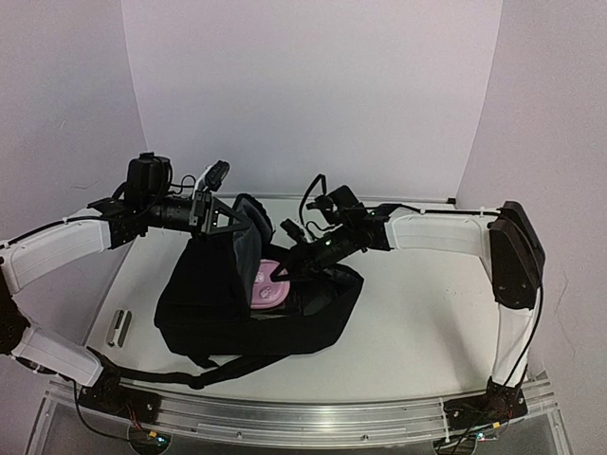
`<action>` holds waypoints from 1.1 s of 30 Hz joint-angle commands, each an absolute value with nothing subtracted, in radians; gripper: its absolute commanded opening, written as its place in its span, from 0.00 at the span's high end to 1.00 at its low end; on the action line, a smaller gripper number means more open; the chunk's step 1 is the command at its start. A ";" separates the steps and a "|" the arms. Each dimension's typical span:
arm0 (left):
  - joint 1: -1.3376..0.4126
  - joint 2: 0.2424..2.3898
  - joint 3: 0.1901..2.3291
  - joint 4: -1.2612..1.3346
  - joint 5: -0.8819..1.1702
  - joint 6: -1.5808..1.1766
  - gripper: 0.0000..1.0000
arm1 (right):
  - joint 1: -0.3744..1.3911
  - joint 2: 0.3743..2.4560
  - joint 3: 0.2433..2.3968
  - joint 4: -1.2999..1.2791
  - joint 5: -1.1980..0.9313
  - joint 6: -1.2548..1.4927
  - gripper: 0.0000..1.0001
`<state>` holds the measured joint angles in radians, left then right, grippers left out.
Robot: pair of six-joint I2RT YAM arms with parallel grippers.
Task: Pack the student bag
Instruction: Place the stationery in the student bag.
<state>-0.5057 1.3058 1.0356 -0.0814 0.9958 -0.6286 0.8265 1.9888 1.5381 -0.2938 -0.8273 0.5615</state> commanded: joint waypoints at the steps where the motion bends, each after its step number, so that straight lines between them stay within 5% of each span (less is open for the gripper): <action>1: -0.524 1.326 1.119 0.066 1.019 -0.639 1.00 | 0.892 2.032 1.520 -0.100 -0.833 0.673 1.00; 12: -0.566 1.394 1.171 0.158 1.034 -0.662 1.00 | 0.958 2.100 1.547 0.038 -0.827 0.769 0.91; 23: -0.566 1.360 1.142 0.076 0.992 -0.625 1.00 | 0.883 1.854 1.371 0.026 -0.654 0.747 0.38; 33: -0.609 1.407 1.221 -0.156 0.925 -0.482 0.99 | 0.681 1.527 1.194 -0.062 -0.483 0.692 0.14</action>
<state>-0.5672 1.4076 1.1114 -0.0729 0.9591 -0.5847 0.7450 1.6349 1.2324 -0.0303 -0.5992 0.7239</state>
